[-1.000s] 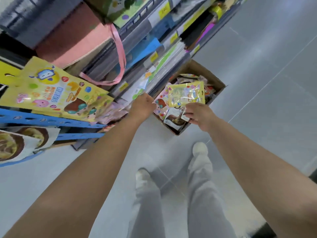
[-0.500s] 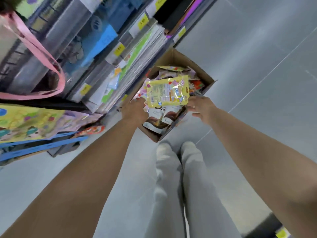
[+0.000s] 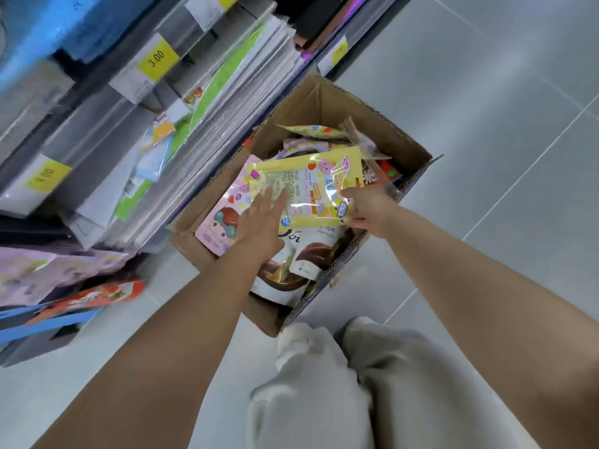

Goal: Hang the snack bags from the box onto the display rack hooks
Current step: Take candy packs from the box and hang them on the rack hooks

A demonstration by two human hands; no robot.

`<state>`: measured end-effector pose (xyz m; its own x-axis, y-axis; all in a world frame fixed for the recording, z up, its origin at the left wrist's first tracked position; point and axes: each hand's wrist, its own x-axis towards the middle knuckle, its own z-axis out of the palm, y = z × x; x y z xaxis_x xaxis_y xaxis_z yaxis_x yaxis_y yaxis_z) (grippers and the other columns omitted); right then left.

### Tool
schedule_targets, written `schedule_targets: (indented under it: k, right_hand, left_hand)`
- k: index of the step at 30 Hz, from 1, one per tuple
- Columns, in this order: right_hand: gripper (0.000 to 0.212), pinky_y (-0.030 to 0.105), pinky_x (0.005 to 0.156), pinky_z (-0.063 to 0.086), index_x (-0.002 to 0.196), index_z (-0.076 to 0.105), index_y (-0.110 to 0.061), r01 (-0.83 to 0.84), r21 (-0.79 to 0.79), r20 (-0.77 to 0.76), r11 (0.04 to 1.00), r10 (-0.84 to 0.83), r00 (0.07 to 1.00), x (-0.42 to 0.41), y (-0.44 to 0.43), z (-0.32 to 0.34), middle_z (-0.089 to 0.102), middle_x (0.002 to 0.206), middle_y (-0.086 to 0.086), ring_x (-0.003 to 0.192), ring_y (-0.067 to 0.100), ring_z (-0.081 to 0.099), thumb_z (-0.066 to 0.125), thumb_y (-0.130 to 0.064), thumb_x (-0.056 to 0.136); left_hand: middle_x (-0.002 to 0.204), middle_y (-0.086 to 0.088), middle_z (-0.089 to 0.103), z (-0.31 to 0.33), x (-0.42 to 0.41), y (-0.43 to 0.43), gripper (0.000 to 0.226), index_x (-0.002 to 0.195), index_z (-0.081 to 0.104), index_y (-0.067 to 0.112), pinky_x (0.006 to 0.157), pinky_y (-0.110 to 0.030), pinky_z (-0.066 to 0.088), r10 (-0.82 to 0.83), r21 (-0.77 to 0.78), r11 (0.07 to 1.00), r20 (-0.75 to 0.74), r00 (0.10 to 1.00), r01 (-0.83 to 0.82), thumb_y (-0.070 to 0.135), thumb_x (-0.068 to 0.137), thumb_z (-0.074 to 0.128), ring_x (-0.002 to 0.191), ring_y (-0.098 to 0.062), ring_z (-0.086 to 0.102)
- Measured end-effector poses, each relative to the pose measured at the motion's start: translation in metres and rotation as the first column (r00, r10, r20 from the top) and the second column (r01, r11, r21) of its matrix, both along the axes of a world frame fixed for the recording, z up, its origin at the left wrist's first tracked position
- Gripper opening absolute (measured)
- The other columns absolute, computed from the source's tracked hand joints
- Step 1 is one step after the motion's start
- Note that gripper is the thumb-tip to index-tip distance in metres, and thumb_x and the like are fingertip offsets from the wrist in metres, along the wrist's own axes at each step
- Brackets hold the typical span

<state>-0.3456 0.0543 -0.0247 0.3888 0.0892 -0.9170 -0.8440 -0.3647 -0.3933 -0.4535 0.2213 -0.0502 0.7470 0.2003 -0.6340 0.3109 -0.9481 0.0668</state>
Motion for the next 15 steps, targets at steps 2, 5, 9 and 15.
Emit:
schedule_targets:
  k: [2, 5, 9, 15]
  right_hand:
    - [0.047, 0.035, 0.079, 0.052, 0.133, 0.041, -0.01, 0.05, 0.027, 0.021, 0.998, -0.051, 0.998, 0.004, 0.002, -0.017, 0.053, 0.109, 0.011, 0.1, 0.026, 0.06, 0.056, -0.024, 0.091]
    - [0.035, 0.035, 0.069, 0.053, 0.124, 0.046, -0.011, 0.1, 0.089, 0.023, 0.991, -0.102, 0.994, 0.01, 0.005, -0.024, 0.05, 0.104, 0.007, 0.068, 0.02, 0.063, 0.052, -0.023, 0.092]
    - [0.034, 0.014, 0.036, 0.031, 0.103, 0.061, -0.018, -0.009, 0.259, 0.057, 0.966, -0.006, 0.998, 0.018, -0.005, -0.02, 0.065, 0.085, 0.001, 0.035, 0.01, 0.038, 0.045, -0.047, 0.092]
    - [0.046, 0.019, 0.046, 0.038, 0.111, 0.059, -0.012, 0.087, 0.311, 0.018, 0.946, -0.098, 0.995, 0.029, -0.005, -0.021, 0.069, 0.089, 0.002, 0.048, 0.009, 0.051, 0.033, -0.048, 0.097]
  left_hand:
    - [0.157, -0.008, -0.018, -0.024, 0.002, -0.005, 0.109, 0.147, -0.018, 0.029, 0.119, -0.043, 0.013, -0.035, 0.03, 0.999, 0.051, 0.998, 0.033, 0.03, 0.081, 0.069, 0.146, -0.029, -0.009]
    - [0.154, -0.017, -0.023, -0.045, 0.007, -0.012, 0.109, 0.144, -0.026, 0.023, 0.117, -0.048, -0.004, -0.052, 0.128, 0.991, 0.128, 0.99, 0.035, 0.047, 0.083, 0.061, 0.143, -0.036, -0.019]
    - [0.158, -0.016, 0.0, -0.041, 0.015, -0.005, 0.09, 0.15, -0.007, 0.027, 0.118, -0.045, 0.015, 0.094, 0.001, 0.995, 0.319, 0.943, -0.099, 0.02, 0.087, 0.057, 0.146, -0.031, 0.001]
    - [0.12, -0.006, 0.065, 0.002, 0.007, 0.031, 0.047, 0.133, 0.052, 0.025, 0.088, -0.034, 0.048, 0.491, -0.451, 0.857, 0.573, 0.656, -0.248, 0.018, 0.087, 0.056, 0.106, -0.026, 0.062]
